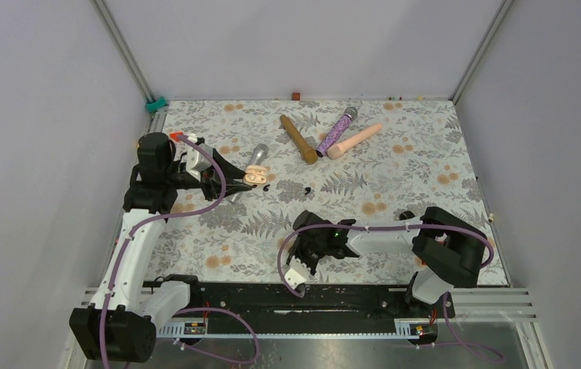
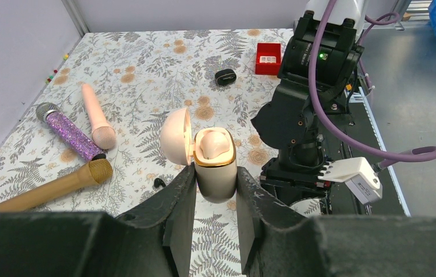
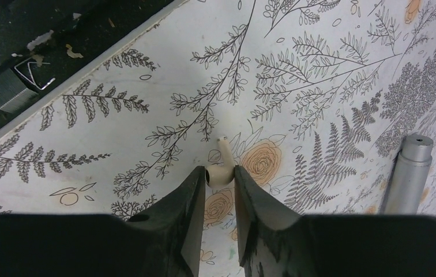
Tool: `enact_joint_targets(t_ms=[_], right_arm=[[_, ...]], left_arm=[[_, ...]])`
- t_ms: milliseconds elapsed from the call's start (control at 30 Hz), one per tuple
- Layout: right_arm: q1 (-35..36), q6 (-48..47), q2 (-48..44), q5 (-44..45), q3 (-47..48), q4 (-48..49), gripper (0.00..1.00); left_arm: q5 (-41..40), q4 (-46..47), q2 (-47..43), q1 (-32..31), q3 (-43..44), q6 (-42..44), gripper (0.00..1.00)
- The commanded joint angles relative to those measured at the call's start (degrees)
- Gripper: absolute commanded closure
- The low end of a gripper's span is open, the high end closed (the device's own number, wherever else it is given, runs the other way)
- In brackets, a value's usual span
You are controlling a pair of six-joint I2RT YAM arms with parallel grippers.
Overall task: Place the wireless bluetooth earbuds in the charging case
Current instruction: Adjust the earbud at the center of the board.
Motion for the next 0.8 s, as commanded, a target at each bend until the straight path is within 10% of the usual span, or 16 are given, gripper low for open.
enact_joint_targets(t_ms=[0,767], right_arm=[[0.7,2.5,2.0,-0.1,-0.5,-8.7,0.73],[-14.3,42.1,-0.1,-14.0,24.6,-47.5,0.80]], left_arm=[[2.9,2.0,-0.1,0.2,-0.1,0.7,1.00],[4.3,1.9,0.7,0.0,-0.1,0.6,1.00]])
